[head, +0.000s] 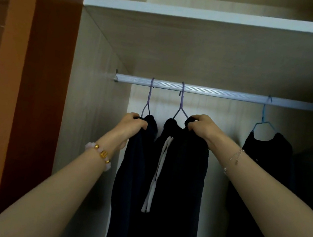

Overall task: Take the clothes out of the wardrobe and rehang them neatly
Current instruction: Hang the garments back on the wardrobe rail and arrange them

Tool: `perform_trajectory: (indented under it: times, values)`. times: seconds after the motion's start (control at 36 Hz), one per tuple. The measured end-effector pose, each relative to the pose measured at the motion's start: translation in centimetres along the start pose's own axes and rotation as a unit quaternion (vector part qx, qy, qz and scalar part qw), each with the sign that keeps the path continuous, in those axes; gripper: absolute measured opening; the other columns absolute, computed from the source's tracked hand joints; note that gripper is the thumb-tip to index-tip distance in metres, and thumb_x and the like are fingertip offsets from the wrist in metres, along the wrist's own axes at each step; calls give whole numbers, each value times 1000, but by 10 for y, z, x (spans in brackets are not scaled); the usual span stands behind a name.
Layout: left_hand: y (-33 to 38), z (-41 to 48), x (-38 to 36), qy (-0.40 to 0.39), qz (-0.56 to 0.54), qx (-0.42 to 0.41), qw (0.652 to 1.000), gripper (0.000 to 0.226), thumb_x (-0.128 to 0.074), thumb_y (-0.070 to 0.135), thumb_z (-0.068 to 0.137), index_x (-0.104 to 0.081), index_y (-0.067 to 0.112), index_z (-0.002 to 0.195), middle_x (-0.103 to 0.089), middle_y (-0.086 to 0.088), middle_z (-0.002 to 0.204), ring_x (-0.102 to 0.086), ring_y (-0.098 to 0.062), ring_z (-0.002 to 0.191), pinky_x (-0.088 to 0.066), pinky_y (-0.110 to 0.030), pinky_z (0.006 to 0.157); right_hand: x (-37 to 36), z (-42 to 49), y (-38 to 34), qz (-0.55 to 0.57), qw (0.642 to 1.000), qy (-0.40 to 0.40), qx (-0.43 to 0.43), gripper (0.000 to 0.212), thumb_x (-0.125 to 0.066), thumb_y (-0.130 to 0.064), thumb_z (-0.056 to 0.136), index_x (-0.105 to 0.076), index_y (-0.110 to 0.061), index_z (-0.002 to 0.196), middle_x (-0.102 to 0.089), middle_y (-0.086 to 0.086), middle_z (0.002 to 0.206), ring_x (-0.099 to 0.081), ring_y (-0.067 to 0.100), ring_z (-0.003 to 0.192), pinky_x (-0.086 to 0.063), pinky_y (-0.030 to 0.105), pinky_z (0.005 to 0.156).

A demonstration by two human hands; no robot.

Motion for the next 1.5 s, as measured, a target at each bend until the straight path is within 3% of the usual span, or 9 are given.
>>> perform_trajectory:
  times: [0.08,0.22,0.31,0.44,0.94,1.14,1.19,1.28,1.5]
  values:
    - [-5,2,-2,17,-17,-7,1000,25,-52,-5,83,-53,17,70,-55,-9,81,-52,-20,71,-42,-23,60,15,1,7,-20,999,25,-10,21,-43,7,82,-60,-2,89,-50,10,62,-47,20,49,-34,9,32]
    - [-12,5,-5,20,-26,-25,999,41,-48,-8,84,-56,6,121,-61,-11,109,-57,-21,88,-45,-19,64,42,-1,20,-44,998,52,-18,22,-45,5,81,-63,-3,91,-54,11,70,-48,20,53,-41,22,48]
    - [-11,4,-6,25,-31,-32,999,31,-46,-10,85,-58,10,106,-60,-11,105,-56,-16,76,-45,-21,64,56,-2,26,-58,996,64,-22,26,-45,5,80,-65,-2,95,-57,14,79,-50,21,55,-41,23,51]
    - [-15,7,-6,33,-18,-31,999,47,-52,-2,88,-48,4,134,-60,-17,124,-59,-31,107,-48,-33,87,76,-3,35,-71,992,94,-35,28,-47,5,79,-67,-3,98,-59,15,82,-53,25,62,-43,24,56]
    - [-17,10,-8,25,33,-52,998,46,-51,-2,88,-50,5,133,-58,-12,107,-56,-25,92,-46,-29,74,83,-8,43,-7,998,45,-45,37,-45,6,80,-65,-5,109,-64,21,97,-59,31,83,-53,39,80]
    - [-15,10,-9,16,57,-58,997,41,-50,-3,89,-51,3,129,-58,-12,97,-57,-25,85,-47,-26,66,62,-7,34,26,999,27,-38,40,-43,9,81,-61,-4,114,-61,17,94,-57,22,65,-51,19,50]
    - [-16,11,-8,15,64,-60,996,44,-51,-1,89,-48,3,133,-58,-15,109,-58,-28,93,-47,-28,73,58,-7,32,33,998,27,-38,41,-43,10,82,-60,-4,117,-60,16,93,-57,22,65,-50,16,44]
    - [-16,11,-9,18,70,-65,995,48,-52,1,89,-45,5,137,-57,-19,123,-57,-25,94,-44,-28,78,57,-9,32,33,998,29,-35,40,-42,10,83,-59,-2,117,-58,17,93,-55,21,64,-50,22,53]
    - [-19,13,-12,14,77,-74,994,49,-52,5,90,-44,7,138,-57,-13,114,-56,-24,95,-46,-26,68,56,-14,37,44,998,38,-32,42,-46,5,86,-54,-5,126,-59,14,100,-58,20,77,-50,22,62]
Point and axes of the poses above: each hand's wrist, its own z-axis towards the middle knuckle, its own x-axis out of the back of the hand, y = z × x, the point moved 1 cm from there along z, towards the middle knuckle
